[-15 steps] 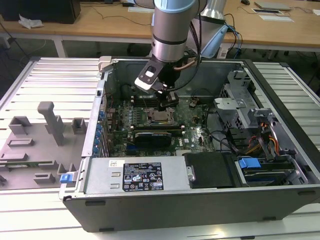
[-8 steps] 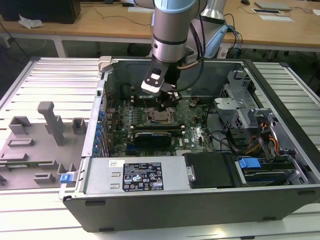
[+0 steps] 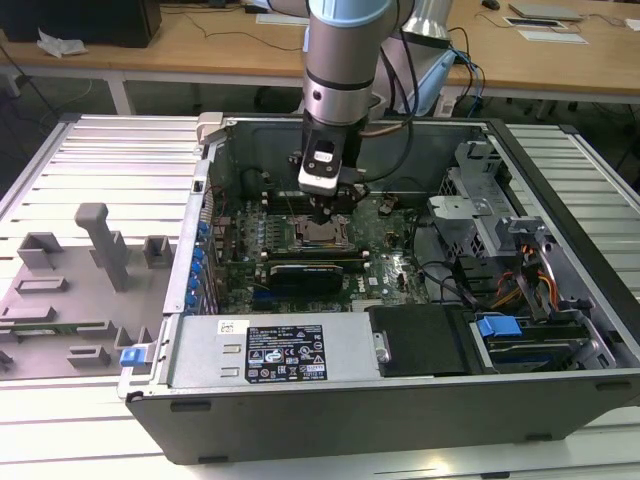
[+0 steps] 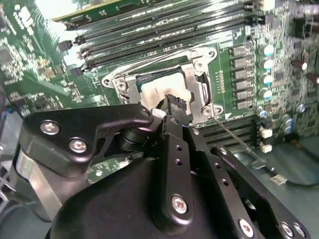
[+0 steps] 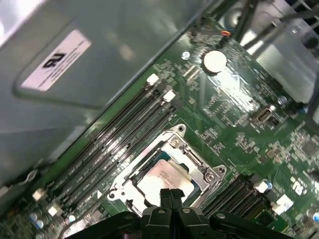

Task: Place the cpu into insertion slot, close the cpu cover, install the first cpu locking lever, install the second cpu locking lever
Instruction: 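Close the cpu cover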

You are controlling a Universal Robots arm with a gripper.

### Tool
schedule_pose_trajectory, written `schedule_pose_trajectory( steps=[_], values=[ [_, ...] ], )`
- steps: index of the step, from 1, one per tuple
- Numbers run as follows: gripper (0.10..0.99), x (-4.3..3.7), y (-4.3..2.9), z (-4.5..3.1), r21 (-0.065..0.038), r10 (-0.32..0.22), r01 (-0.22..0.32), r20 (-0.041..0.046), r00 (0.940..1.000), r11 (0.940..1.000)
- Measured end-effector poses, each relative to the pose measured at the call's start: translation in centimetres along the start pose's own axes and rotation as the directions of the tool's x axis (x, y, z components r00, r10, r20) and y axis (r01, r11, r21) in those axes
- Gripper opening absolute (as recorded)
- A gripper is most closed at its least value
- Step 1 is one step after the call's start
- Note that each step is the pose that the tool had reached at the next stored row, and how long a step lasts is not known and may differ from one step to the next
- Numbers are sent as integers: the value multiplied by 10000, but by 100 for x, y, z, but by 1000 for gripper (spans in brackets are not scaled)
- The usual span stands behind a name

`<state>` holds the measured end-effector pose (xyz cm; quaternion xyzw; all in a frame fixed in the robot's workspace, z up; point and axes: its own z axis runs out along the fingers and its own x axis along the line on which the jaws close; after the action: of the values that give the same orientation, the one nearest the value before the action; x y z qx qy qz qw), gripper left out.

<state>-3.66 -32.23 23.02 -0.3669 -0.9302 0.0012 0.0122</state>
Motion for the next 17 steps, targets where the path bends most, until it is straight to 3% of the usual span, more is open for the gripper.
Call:
schedule_pose_trajectory(
  steps=[4, 8, 10, 16, 17],
  values=[
    [106, 0, 0, 3, 17, -783, 783, 8, 9969, 9969],
    [106, 0, 0, 6, 37, -1632, 1632, 16, 9866, 9866],
    [106, 0, 0, 8, 53, -2321, 2321, 21, 9727, 9727],
    [106, 0, 0, 13, 82, -3472, 3472, 26, 9378, 9378],
    [106, 0, 0, 14, 90, -3762, 3761, 26, 9265, 9265]
  ],
)
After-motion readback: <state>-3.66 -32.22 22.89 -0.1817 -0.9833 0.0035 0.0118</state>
